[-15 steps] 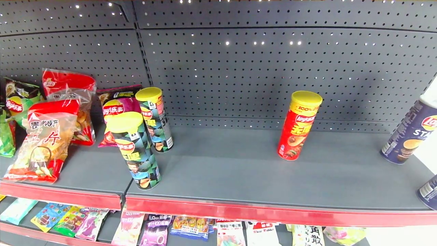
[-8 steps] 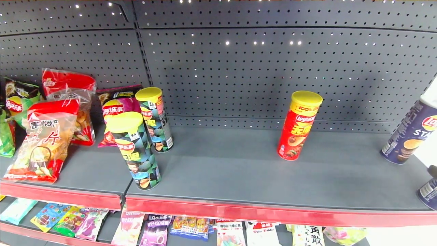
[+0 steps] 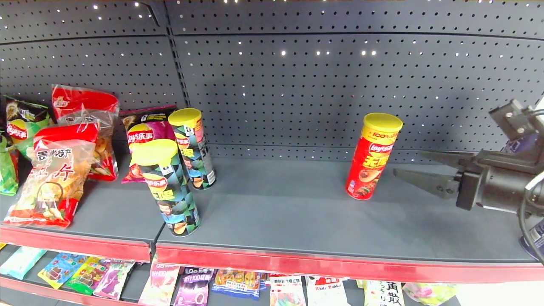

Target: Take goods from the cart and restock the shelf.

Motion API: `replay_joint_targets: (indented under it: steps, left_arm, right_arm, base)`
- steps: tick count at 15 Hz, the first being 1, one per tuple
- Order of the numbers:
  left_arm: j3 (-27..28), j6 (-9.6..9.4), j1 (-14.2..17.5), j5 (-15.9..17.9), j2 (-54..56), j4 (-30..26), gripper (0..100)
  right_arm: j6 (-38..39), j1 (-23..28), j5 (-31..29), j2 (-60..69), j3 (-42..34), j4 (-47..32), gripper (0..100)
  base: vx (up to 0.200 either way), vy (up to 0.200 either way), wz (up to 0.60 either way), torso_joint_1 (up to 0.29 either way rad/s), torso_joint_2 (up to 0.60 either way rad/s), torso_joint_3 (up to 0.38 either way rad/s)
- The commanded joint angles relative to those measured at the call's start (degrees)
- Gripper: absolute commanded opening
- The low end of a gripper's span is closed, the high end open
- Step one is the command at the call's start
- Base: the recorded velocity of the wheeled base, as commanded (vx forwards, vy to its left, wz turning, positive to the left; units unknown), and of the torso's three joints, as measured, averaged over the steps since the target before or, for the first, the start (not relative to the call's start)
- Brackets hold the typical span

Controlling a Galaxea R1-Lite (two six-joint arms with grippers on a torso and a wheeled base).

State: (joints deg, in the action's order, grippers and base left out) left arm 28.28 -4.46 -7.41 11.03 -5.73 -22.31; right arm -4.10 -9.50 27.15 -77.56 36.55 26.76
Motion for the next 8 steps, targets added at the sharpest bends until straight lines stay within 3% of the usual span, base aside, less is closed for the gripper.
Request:
replay_joint_targets:
  steps: [1,4,8]
  left_arm:
    - [0.1,-0.02,0.0,0.0,-0.3,0.0,0]
    - [0.2,-0.02,0.0,0.0,-0.2,0.0,0]
    - [0.2,-0.02,0.0,0.0,-0.3,0.0,0]
  right_arm:
    - [-2.3,2.6,2.7,-8.0,2.5,0.3,100]
    - [-9.0,7.4,7.7,-13.1,5.8,1.1,100]
    - [-9.4,10.1,11.0,-15.5,7.8,1.2,100]
  base:
    - [0.0,0.0,0.0,0.0,0.0,0.0]
    - [0.0,0.0,0.0,0.0,0.0,0.0]
    - [0.0,0.0,0.0,0.0,0.0,0.0]
